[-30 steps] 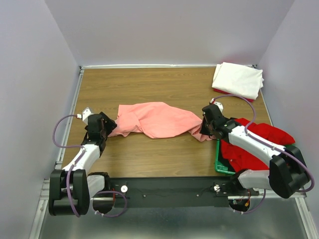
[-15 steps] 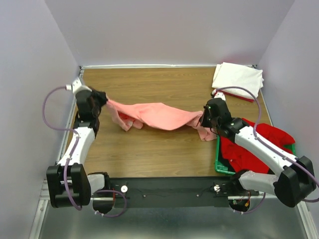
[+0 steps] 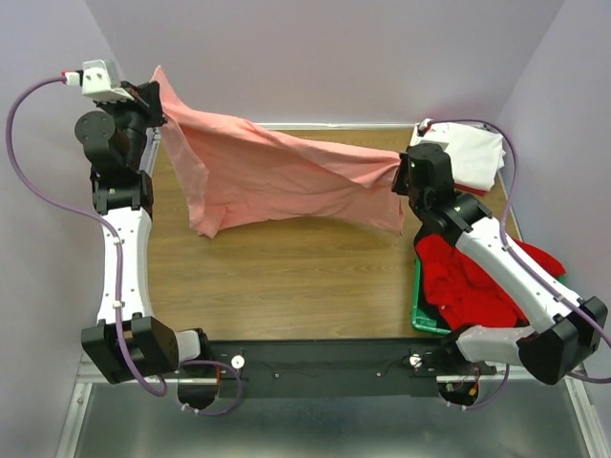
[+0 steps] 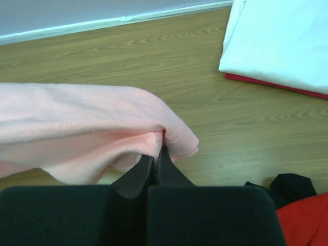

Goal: Fold and stack the t-shirts
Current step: Flatten the tshirt out

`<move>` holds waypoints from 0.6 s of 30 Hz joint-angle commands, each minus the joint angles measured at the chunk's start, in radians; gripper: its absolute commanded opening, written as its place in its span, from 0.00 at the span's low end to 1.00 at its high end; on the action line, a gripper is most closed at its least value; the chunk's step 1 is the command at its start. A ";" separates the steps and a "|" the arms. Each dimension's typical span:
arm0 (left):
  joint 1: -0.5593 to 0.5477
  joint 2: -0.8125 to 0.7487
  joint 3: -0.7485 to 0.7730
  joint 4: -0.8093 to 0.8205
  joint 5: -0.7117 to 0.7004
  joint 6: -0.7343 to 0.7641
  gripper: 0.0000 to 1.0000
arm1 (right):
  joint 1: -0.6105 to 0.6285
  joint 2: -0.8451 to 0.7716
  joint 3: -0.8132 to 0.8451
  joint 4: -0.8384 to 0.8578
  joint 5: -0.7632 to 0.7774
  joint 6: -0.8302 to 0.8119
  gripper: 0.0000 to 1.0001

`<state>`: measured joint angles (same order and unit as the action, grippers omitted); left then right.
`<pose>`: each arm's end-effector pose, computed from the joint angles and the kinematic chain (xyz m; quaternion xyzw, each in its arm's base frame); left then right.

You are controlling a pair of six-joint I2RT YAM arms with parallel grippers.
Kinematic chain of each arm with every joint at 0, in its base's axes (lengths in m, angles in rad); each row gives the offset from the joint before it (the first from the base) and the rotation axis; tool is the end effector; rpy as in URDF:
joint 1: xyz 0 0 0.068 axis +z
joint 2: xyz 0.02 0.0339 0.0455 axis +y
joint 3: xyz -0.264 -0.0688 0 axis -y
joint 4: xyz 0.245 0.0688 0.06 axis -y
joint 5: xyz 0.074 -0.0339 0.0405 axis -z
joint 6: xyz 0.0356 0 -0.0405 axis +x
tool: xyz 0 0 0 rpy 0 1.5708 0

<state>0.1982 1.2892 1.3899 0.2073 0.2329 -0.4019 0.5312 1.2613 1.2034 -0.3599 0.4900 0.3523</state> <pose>0.2839 0.0486 0.4844 -0.0837 0.5878 -0.1497 0.7906 0.2533 0.1294 0.3679 0.0590 0.8219 0.0422 0.5650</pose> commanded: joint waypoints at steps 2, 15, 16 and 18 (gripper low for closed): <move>0.024 -0.073 -0.126 -0.023 0.073 0.189 0.00 | 0.003 -0.056 -0.077 -0.021 0.039 -0.046 0.08; 0.006 -0.265 -0.534 -0.120 0.158 0.097 0.00 | 0.012 -0.040 -0.409 0.011 -0.301 0.182 0.74; -0.003 -0.257 -0.537 -0.124 0.164 0.098 0.00 | 0.019 -0.042 -0.419 0.031 -0.374 0.182 0.74; -0.009 -0.249 -0.531 -0.131 0.167 0.100 0.00 | 0.047 -0.046 -0.468 0.114 -0.462 0.182 0.73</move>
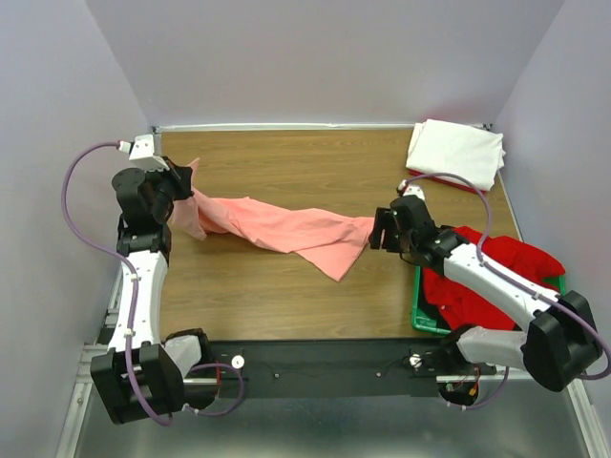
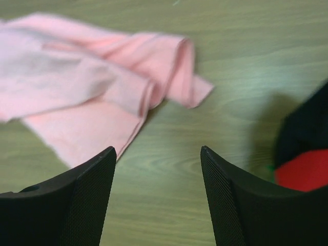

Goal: Fold and stack the t-shirts
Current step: Flatten the tshirt out

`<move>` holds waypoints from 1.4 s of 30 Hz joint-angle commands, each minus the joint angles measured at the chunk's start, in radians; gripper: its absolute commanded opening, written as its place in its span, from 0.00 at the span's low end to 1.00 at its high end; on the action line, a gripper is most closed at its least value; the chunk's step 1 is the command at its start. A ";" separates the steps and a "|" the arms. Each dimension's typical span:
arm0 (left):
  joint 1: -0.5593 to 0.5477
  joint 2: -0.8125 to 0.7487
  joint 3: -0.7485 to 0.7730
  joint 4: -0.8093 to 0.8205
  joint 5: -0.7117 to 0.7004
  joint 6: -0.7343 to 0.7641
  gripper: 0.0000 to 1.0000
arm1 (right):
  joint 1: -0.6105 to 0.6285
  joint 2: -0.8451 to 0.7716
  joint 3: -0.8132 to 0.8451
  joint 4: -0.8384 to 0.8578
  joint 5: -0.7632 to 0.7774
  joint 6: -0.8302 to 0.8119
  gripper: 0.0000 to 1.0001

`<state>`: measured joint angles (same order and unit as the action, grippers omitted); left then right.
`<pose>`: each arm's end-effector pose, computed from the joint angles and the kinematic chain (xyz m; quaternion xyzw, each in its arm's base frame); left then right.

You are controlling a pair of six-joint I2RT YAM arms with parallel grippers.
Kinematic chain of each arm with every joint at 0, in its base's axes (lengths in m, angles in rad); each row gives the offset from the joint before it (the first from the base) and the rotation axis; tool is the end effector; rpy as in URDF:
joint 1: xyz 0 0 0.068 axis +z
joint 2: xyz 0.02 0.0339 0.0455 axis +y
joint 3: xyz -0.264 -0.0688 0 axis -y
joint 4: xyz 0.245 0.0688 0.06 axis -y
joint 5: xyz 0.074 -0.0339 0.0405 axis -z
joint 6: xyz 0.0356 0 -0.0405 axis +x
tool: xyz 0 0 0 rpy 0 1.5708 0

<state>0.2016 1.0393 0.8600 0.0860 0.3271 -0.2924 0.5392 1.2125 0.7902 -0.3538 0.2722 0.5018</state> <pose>0.2425 0.0379 0.3464 -0.0720 0.7341 -0.1504 0.6582 0.2218 0.1216 0.2392 0.0354 0.9144 0.0821 0.3948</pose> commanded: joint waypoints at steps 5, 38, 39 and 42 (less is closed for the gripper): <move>-0.013 0.011 0.013 -0.034 0.064 0.004 0.00 | 0.094 0.048 -0.101 0.188 -0.354 0.075 0.68; -0.013 0.037 0.036 -0.071 -0.005 0.029 0.00 | 0.318 0.438 0.130 0.073 0.031 0.144 0.01; -0.011 0.053 0.060 -0.084 -0.028 0.024 0.00 | 0.305 0.430 0.150 0.062 0.053 0.129 0.00; -0.013 0.109 0.103 -0.042 -0.014 -0.054 0.00 | 0.158 0.423 0.257 0.059 0.024 0.035 0.01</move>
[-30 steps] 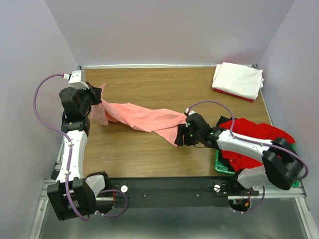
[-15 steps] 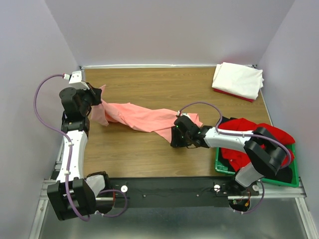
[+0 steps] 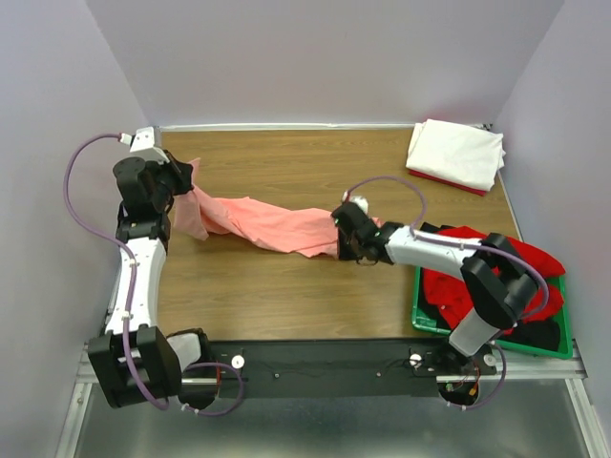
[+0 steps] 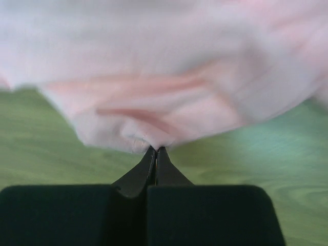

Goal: Fold and stack the t-shirts
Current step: Flatten the tshirt out

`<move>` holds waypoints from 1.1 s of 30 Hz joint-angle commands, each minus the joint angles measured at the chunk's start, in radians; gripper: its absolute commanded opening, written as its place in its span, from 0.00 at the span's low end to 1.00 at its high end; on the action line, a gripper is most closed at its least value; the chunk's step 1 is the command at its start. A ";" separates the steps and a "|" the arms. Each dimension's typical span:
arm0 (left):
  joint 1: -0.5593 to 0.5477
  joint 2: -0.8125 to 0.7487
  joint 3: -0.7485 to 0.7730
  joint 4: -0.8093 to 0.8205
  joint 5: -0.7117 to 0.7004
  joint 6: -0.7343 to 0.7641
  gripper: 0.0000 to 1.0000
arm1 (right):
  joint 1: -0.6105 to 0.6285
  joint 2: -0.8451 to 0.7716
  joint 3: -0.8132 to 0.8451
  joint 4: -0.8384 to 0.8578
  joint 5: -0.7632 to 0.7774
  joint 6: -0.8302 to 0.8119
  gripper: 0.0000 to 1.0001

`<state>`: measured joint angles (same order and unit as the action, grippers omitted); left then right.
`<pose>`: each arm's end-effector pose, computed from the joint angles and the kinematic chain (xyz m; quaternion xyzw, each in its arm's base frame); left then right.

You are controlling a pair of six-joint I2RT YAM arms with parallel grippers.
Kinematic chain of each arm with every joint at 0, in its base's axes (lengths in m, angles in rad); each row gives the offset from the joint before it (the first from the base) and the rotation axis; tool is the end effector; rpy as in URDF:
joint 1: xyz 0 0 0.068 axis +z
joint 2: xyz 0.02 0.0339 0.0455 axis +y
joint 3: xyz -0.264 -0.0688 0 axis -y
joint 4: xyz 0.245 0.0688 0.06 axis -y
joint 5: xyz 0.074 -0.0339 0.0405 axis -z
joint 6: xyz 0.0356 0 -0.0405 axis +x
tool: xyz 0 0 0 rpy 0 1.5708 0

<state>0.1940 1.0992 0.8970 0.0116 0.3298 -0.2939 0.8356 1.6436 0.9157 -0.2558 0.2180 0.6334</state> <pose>0.2552 0.0384 0.3379 -0.0823 0.7634 -0.1578 0.6209 0.2219 0.2339 0.1680 -0.0647 0.9499 0.1155 0.2833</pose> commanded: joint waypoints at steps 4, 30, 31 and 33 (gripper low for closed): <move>-0.007 0.202 0.178 0.131 -0.008 -0.128 0.00 | -0.301 0.047 0.375 -0.045 0.011 -0.202 0.00; -0.007 0.012 0.002 0.909 0.247 -0.147 0.00 | -0.563 -0.339 0.548 -0.111 0.000 -0.356 0.01; -0.007 -0.083 -0.022 0.862 0.208 -0.080 0.00 | -0.563 -0.405 0.499 -0.111 -0.005 -0.351 0.00; -0.005 -0.175 -0.021 0.724 0.160 -0.019 0.00 | -0.561 -0.477 0.460 -0.112 -0.008 -0.348 0.00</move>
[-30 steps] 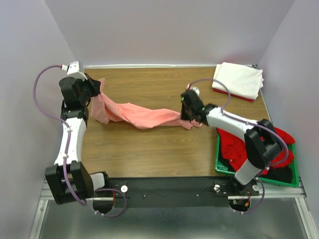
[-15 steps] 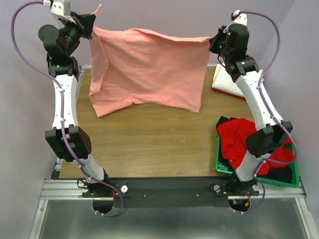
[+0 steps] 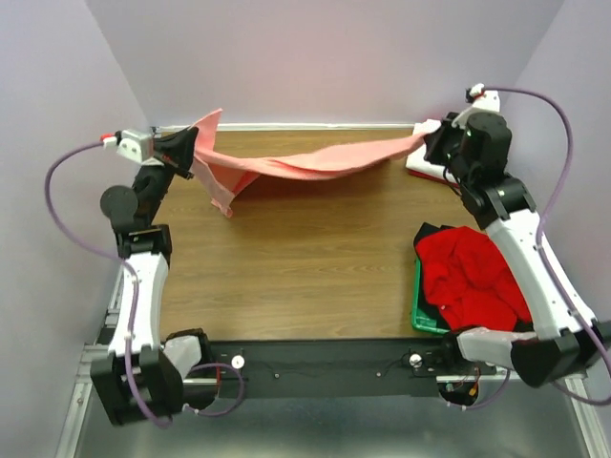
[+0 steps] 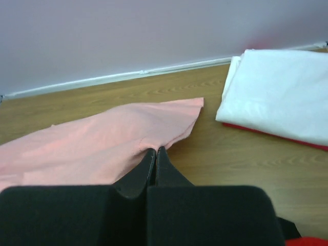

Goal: Fold and stack the t-shirts
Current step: Flatten the tshirt out

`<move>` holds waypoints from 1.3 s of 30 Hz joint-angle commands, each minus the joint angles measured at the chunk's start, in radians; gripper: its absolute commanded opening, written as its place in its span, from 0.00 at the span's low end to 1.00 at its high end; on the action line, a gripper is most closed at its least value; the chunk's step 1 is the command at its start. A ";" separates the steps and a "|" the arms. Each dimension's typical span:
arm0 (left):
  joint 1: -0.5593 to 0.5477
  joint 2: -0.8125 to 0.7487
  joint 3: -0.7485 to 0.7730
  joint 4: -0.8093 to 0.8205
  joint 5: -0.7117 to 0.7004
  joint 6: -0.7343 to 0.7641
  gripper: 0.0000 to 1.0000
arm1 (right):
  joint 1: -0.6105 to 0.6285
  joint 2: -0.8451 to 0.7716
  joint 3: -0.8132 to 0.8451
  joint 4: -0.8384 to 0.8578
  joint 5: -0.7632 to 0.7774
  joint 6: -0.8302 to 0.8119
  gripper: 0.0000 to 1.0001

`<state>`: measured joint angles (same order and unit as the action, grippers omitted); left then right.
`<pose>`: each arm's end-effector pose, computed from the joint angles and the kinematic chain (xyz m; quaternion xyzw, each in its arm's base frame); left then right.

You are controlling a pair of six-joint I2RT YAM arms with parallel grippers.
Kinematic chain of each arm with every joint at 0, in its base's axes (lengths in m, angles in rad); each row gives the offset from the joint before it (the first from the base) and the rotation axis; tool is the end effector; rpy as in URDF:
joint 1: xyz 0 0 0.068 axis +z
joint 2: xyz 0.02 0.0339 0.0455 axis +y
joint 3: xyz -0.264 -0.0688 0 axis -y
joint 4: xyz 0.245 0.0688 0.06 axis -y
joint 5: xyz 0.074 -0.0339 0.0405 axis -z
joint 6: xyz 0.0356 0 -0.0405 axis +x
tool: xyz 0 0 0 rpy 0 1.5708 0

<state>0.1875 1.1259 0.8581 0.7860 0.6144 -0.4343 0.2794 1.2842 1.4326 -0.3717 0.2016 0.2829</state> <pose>0.2476 0.0261 0.3959 0.1025 0.5359 -0.2522 0.7992 0.2759 0.0717 0.4382 0.0641 0.7774 0.0967 0.6182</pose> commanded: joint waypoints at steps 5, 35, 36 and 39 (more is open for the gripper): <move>0.000 -0.442 0.123 -0.220 -0.268 0.238 0.00 | -0.006 -0.281 -0.034 -0.015 -0.031 -0.013 0.00; 0.021 0.715 0.582 -0.082 0.090 0.080 0.53 | -0.032 0.472 0.110 0.215 0.184 0.036 0.00; 0.023 0.773 0.617 -0.124 0.068 0.077 0.78 | -0.040 0.533 0.138 0.215 0.174 0.041 0.02; 0.020 0.876 0.647 -0.136 0.015 0.071 0.98 | -0.059 0.748 0.247 0.214 0.119 0.027 0.55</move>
<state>0.2008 1.9812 1.4574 0.6315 0.6132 -0.3294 0.2455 1.9221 1.5780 -0.2001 0.3168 0.3031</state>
